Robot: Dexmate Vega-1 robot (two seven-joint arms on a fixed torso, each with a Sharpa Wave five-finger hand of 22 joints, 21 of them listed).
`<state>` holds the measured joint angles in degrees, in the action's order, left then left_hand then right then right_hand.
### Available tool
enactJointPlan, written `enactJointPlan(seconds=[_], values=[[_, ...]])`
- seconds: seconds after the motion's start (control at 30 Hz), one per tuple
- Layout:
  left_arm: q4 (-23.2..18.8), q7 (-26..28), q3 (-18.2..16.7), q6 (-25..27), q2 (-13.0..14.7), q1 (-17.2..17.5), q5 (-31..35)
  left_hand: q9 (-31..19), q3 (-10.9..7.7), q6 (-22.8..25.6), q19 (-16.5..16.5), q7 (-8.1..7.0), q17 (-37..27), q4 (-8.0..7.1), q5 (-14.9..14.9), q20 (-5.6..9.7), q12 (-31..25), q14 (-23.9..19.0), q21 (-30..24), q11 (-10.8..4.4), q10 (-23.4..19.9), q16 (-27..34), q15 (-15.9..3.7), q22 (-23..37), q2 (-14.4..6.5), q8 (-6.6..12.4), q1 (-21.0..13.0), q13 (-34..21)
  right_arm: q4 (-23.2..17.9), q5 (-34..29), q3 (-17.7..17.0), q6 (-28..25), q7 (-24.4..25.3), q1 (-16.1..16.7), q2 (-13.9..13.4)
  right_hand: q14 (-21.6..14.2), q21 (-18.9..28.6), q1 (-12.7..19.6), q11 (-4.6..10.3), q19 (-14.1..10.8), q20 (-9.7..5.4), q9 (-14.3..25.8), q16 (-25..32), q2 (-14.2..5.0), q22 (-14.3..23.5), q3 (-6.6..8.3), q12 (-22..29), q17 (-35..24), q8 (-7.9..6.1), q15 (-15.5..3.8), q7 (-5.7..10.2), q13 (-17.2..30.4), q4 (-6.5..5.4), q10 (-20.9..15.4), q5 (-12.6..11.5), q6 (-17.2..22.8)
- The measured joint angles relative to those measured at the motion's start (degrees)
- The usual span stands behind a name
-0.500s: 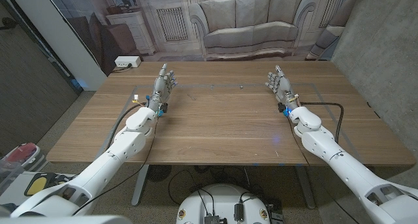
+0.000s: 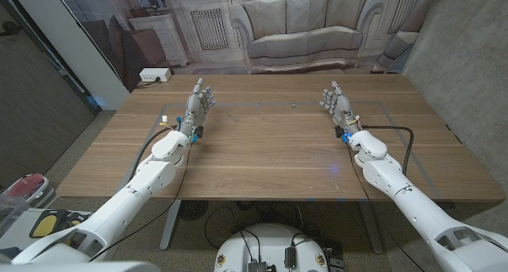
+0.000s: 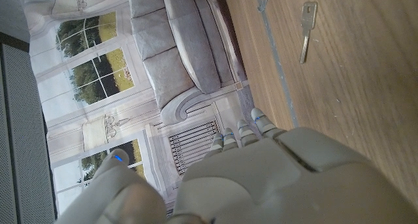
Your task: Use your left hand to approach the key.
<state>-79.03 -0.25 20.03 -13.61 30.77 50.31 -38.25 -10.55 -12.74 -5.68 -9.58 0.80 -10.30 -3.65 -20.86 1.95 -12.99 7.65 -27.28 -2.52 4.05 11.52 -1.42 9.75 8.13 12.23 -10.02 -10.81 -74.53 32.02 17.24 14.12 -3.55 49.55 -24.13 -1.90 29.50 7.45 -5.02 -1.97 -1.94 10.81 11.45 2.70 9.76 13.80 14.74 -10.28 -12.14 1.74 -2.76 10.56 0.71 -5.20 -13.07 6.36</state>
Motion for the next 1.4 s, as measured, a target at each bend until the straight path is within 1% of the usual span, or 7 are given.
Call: enactJointPlan(seconds=[0.07, 0.4, 0.47, 0.7, 1.0, 1.33, 1.4], values=[[0.01, 0.00, -0.02, 0.00, -0.05, -0.03, 0.00, 0.00, 0.18, 0.74, 0.00, 0.14, 0.00, 0.18, 0.00, 0.00, -0.14, -0.82, 0.18, 0.07, -0.96, 0.39, 0.07, 0.00, -0.28, 0.40, -0.28, 0.00, 0.00, -0.24, 0.00, -0.09, -0.03, 0.00, 0.00, 0.00, 0.00, 0.00, -0.21, 0.00, 0.00, 0.00, 0.00, 0.00, 0.00, 0.00, 0.00, 0.00, 0.00, 0.00, 0.00, 0.00, 0.00, -0.21, 0.00, 0.00], [0.30, -0.53, -0.33, 0.10, -0.34, -0.37, -0.63, 0.00, 0.34, 2.06, 0.00, 0.23, 0.00, 0.33, -0.43, 0.00, -0.49, -1.96, 0.64, 0.26, -2.18, 0.45, 0.14, -0.01, -0.35, 0.42, -0.96, 0.00, -1.17, -1.75, -1.95, -0.30, -0.48, 1.40, 1.16, 0.00, -0.28, 0.00, -0.20, -0.31, -0.31, -0.01, 0.00, 0.00, -0.01, -0.01, 0.00, 0.01, 0.00, 0.00, 0.00, -0.01, 0.00, -0.20, 0.00, 0.00], [-0.01, -0.53, -0.40, 0.10, -0.14, -0.26, -0.63, 0.01, 0.41, 2.10, 0.00, 0.26, 0.01, 0.41, -0.43, 0.00, -0.49, -1.96, 0.64, 0.26, -2.18, 0.45, 0.14, -0.01, -0.36, 0.85, -0.97, 0.01, -1.17, -1.86, -1.95, -0.17, -0.63, 1.40, 1.16, 0.00, -0.28, 0.00, -0.20, -0.31, -0.31, -0.01, 0.00, 0.00, -0.01, -0.01, 0.00, 0.01, 0.00, 0.00, 0.00, -0.01, 0.00, -0.20, 0.00, 0.00], [-1.46, 0.13, -0.64, -0.39, 0.58, 0.68, 0.28, 0.01, 0.18, 3.27, 0.00, 0.23, 0.01, 0.64, -0.43, 0.00, -0.49, -3.01, 0.64, 0.38, -2.91, 0.45, 0.18, -0.01, -1.10, 0.84, -1.71, 0.01, -1.69, -1.97, -2.94, 0.59, -1.54, 2.17, 1.44, -0.22, -0.49, 0.00, -0.52, -0.64, 0.02, -0.01, 0.00, 0.00, -0.01, -0.01, 0.00, 0.01, 0.00, 0.22, -0.10, -0.02, 0.00, -0.52, 0.00, 0.21], [-2.97, 1.46, -0.62, -0.80, 1.25, 1.32, 1.83, 0.01, 0.01, 3.90, 0.55, 0.23, 0.01, 0.81, -0.43, 0.11, -0.49, -3.49, 1.07, 0.26, -3.83, 0.45, 0.06, -0.02, -1.54, 0.84, -2.18, 0.01, -4.23, -1.42, -4.45, 0.77, -2.45, 4.08, 0.14, -0.42, -0.70, 0.00, -0.30, -0.86, -0.20, -0.02, -0.02, 0.00, -0.01, -0.01, 0.00, 0.01, 0.00, 0.42, 0.01, -0.02, 0.00, -0.72, 0.00, 0.61], [-4.22, 2.36, -0.30, -1.69, 1.74, 2.29, 3.28, 0.02, 0.08, 5.25, 1.69, -0.31, 0.02, 1.21, -0.76, -0.01, -0.82, -4.57, 1.50, -0.13, -4.65, 0.45, 0.20, -0.02, -1.98, 0.85, -3.20, 0.02, -6.86, -0.17, -5.94, 0.95, -3.03, 5.85, -0.91, -0.63, -0.83, -0.25, -0.30, -1.36, -0.09, -0.02, -0.02, -0.25, -0.01, -0.01, -0.01, 0.02, 0.00, 0.21, 0.24, -0.02, 0.00, -0.72, 0.00, 0.84], [-4.56, 2.68, -0.25, -1.86, 1.97, 2.56, 3.77, 0.02, 0.00, 5.65, 1.88, -0.08, 0.02, 1.29, -0.76, 0.20, -0.82, -4.94, 1.50, 0.06, -5.06, 0.45, 0.07, -0.02, -2.02, 1.29, -3.68, 0.02, -6.86, 0.02, -5.94, 0.84, -3.03, 5.85, -0.91, -0.63, -0.90, -0.25, -0.30, -1.36, -0.09, -0.02, -0.02, -0.25, -0.01, -0.01, -0.01, 0.02, 0.00, 0.21, 0.24, -0.03, 0.00, -0.72, 0.00, 0.84]])
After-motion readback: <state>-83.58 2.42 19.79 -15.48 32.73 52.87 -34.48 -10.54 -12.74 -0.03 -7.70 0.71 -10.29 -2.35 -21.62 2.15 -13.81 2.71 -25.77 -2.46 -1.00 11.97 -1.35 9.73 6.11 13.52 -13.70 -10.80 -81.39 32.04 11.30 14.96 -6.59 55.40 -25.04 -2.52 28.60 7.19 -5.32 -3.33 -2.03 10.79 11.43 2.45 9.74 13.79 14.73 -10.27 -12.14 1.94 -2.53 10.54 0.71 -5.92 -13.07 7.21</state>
